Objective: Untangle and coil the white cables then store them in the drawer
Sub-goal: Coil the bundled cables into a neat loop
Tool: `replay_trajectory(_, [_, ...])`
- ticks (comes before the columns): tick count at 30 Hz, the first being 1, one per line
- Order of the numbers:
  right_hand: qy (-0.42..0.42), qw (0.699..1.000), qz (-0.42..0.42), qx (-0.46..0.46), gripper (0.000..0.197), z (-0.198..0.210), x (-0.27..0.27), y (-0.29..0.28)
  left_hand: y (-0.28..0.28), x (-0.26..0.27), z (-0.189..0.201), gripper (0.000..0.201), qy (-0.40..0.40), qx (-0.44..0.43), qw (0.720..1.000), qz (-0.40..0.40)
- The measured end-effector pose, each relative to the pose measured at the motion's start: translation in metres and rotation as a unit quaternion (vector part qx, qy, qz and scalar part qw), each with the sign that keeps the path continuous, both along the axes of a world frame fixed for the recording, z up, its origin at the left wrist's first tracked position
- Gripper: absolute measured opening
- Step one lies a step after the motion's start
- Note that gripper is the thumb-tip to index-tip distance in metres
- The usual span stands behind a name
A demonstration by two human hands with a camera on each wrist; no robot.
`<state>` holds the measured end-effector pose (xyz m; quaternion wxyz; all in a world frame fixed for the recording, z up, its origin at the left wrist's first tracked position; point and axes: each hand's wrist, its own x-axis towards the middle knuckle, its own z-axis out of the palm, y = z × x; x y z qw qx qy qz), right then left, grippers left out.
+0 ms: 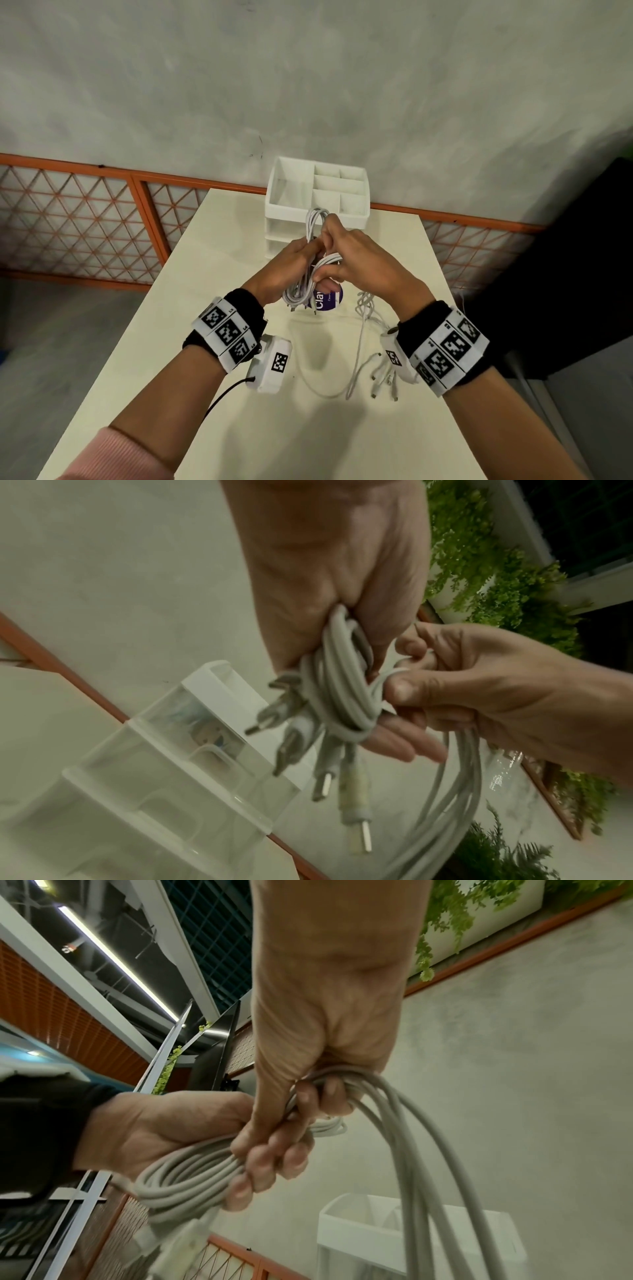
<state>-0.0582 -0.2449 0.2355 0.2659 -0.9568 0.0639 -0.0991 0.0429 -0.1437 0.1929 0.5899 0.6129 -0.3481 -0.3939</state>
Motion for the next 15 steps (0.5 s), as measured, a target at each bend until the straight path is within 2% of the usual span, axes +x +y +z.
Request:
replay_trajectory(4, [0.001,0.995,-0.069,-0.068,0.058,0.0,0.001,-0.001,0.002,-0.001,-0.003,0.054,-0.079,0.017,0.997,-0.01])
replay_trajectory(6, [0.041,0.995,-0.089,0.005,0.052,-0.001,-0.003,-0.012,0.005,0.005,-0.003,0.048,-0.06,0.001,0.998,-0.001])
replay_trajectory(9, [0.119,0.982,-0.029,0.146,0.027,-0.006,-0.016,-0.035,0.012,0.016,-0.003,0.04,-0.042,-0.015,0.999,-0.005])
replay_trajectory(11, [0.139,0.976,0.004,0.171,0.027,-0.005,-0.023,-0.04,0.014,0.018,-0.006,0.042,-0.067,0.008,0.997,-0.024])
replay_trajectory(15, [0.09,0.981,0.021,0.17,0.031,0.006,-0.018,-0.034,0.012,0.0,-0.017,0.053,-0.122,0.074,0.988,-0.054])
